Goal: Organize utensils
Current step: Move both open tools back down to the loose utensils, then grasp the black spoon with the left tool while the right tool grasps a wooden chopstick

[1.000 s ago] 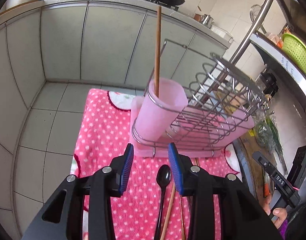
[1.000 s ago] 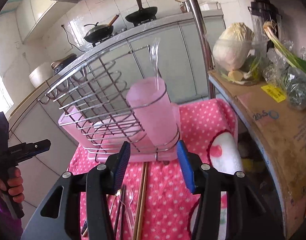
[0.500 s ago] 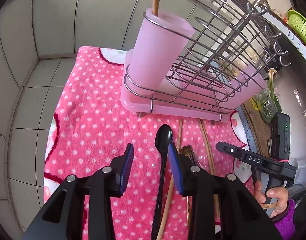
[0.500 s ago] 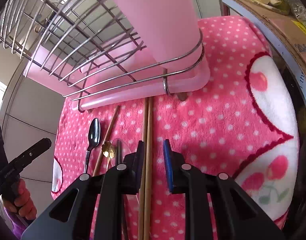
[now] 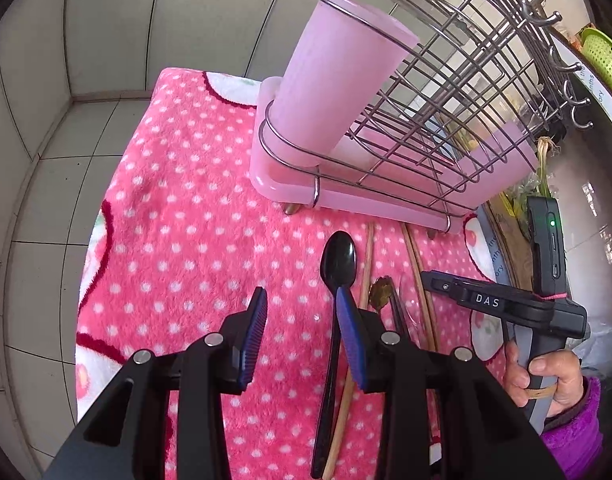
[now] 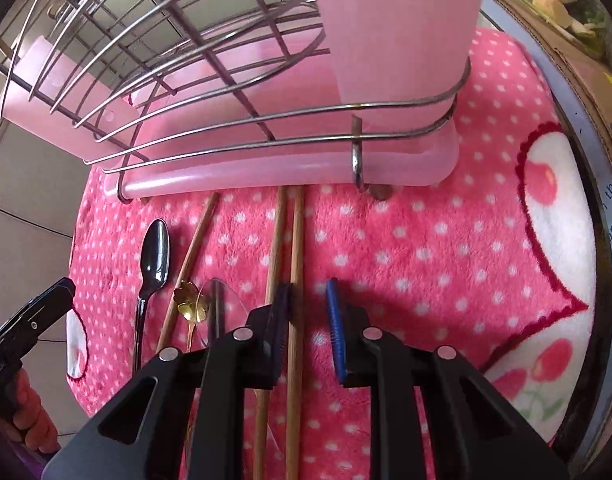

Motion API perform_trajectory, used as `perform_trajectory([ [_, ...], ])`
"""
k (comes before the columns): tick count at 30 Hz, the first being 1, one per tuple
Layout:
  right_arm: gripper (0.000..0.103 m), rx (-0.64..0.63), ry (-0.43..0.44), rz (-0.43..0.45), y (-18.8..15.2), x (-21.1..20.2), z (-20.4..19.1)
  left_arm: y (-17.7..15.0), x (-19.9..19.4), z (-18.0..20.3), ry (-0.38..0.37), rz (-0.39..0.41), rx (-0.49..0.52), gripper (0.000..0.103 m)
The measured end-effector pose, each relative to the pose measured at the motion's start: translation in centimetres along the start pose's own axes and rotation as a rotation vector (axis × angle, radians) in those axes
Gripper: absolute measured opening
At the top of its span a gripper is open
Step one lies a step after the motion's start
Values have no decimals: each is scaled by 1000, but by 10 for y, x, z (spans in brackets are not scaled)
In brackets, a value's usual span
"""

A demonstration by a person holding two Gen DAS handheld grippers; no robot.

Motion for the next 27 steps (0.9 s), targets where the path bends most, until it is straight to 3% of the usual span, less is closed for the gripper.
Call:
perform_trajectory([
  [2,20,-12,-14,0,2,1,-4,-2,2,2,1,-12,12,35],
  [6,7,10,-8,15,-2,0,-5,-8,7,9,-6,-37,38,35],
  [14,7,114,24,38,-27,-29,26,-8,28,28,6,-108,105,32],
  [22,7,81,40,13,-48,-37,34,-15,78,45,57,-271,143,31],
  [24,9,68,48,-14,-51,-34,32,-15,84,47,75,-273,150,30],
  [25,9,67,51,-19,-52,-34,33,-13,86,49,85,-272,159,26],
  [26,10,69,58,-13,-53,-35,33,-13,88,49,99,-268,162,15],
  [27,15,76,72,-15,-52,-35,33,-12,89,48,111,-265,154,14],
])
Point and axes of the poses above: each gripper's, at about its wrist camera, not at the fingertips, and x roughly the way its jaws point, z to its right, y to its top, the point moved 3 cm from there along x, roughly the way its jaws point, and after that the axes turned 14 degrees about z, right-handed, at the moved point
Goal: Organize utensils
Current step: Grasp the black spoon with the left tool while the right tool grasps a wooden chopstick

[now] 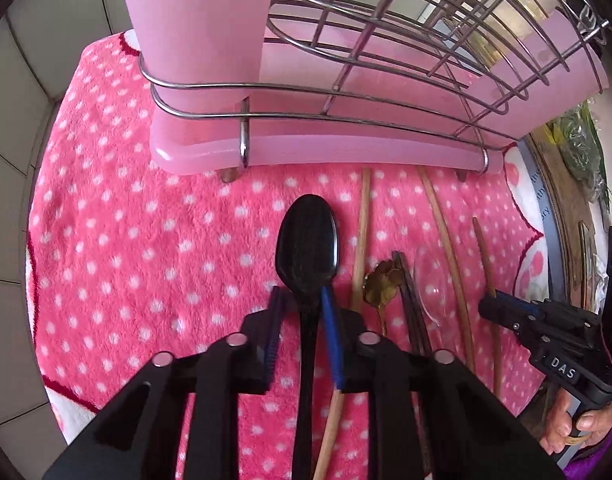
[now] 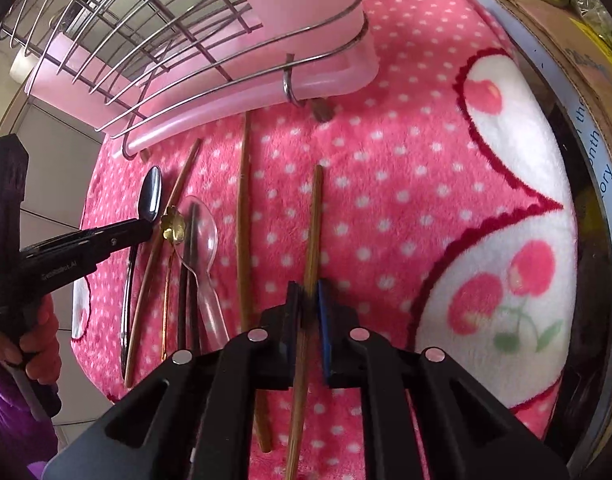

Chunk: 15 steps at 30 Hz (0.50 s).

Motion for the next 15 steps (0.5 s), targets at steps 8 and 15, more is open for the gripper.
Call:
perform_trajectory([
  [8,23,-10,19,32,20,-5,2,-4,-18,-23,0,28,-84,5],
  [15,23,-8,19,3,39,10,9,-8,-10,-26,30,-49,-28,6],
])
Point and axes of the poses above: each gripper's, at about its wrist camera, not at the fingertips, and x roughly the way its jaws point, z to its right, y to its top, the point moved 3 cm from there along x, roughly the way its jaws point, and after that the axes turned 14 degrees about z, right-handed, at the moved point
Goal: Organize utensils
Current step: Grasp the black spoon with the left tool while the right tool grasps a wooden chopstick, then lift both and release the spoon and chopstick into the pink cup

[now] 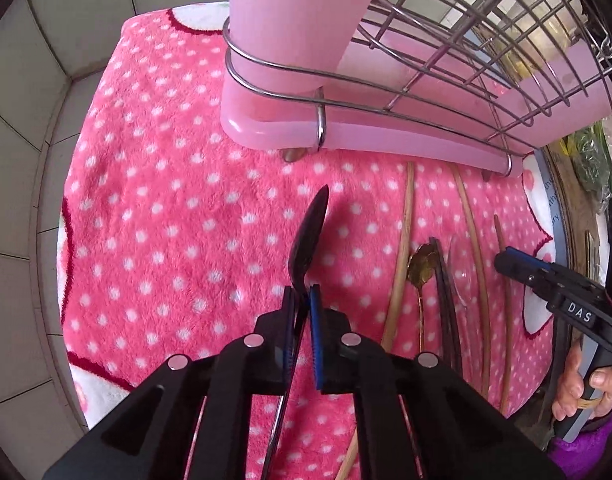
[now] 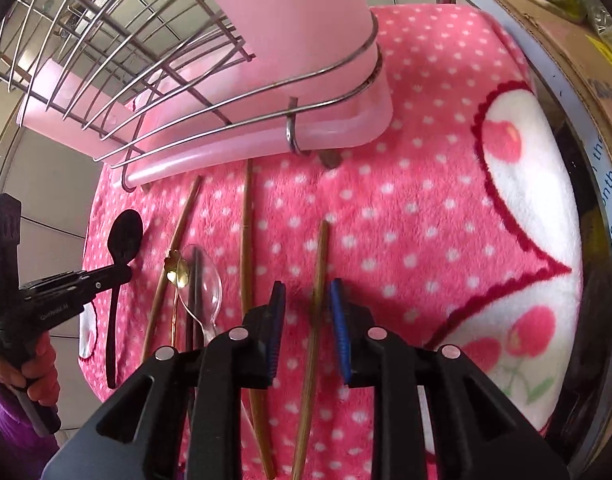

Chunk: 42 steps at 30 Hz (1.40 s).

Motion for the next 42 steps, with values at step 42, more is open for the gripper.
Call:
perform_trajectory([
  [42,6,-150,97,667,12,-194,-43,8,-188,0,-201,691,-116,5],
])
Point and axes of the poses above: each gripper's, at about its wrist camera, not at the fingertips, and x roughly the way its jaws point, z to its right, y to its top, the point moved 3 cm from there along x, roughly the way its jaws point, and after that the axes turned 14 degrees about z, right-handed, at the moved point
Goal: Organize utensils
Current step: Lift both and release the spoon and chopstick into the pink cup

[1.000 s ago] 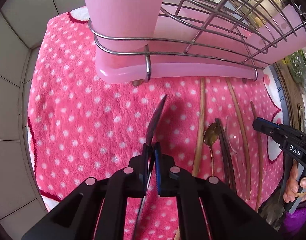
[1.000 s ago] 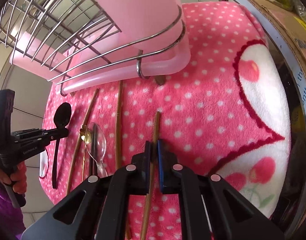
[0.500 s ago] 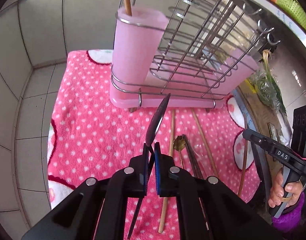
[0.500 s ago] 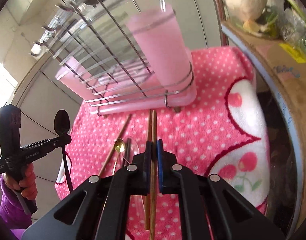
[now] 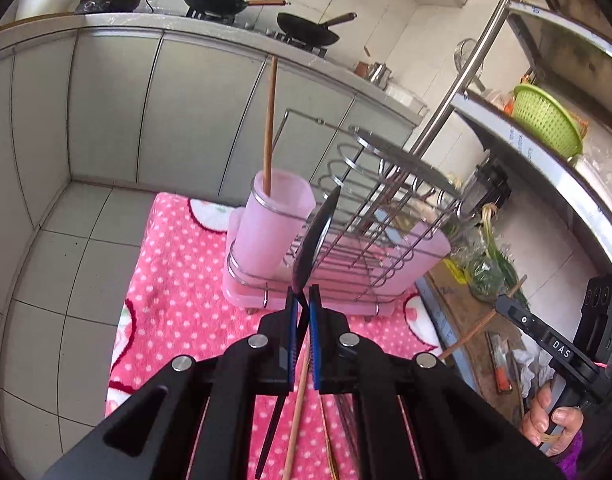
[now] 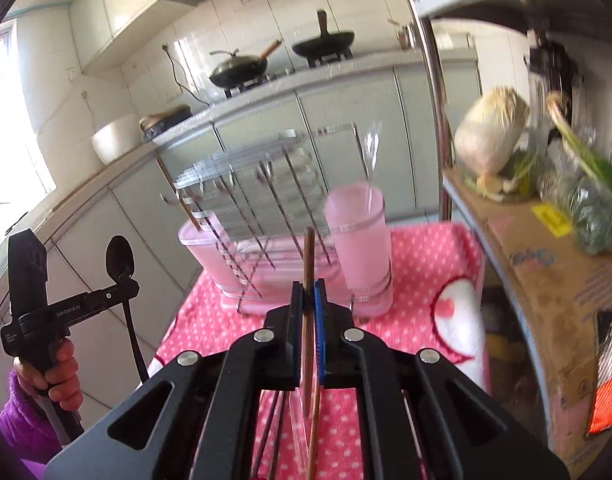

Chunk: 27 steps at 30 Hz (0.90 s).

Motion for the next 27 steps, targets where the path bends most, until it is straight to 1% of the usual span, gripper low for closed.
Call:
perform_trajectory([
  [6,6,-41,24,96,57,-14,-13,48,-11,15,-54,148,-54,5],
  [11,6,-72,32,160,105,-22,-21,91,-11,33,-89,259,-43,5],
  [14,6,-83,20,189,129,-24,-22,112,-8,42,-100,309,-45,5],
  [16,6,-94,4,208,144,-23,-21,125,-4,45,-94,341,-46,5],
  [18,6,-105,-12,228,158,-20,-19,134,1,48,-99,366,-54,5],
  [22,6,-130,-42,261,179,-14,-17,144,10,48,-81,425,-53,5],
  [25,6,-147,-68,265,184,-2,-13,148,18,44,-60,462,-51,5],
  [27,6,-145,-73,248,182,6,-9,147,24,40,-50,484,-51,5],
])
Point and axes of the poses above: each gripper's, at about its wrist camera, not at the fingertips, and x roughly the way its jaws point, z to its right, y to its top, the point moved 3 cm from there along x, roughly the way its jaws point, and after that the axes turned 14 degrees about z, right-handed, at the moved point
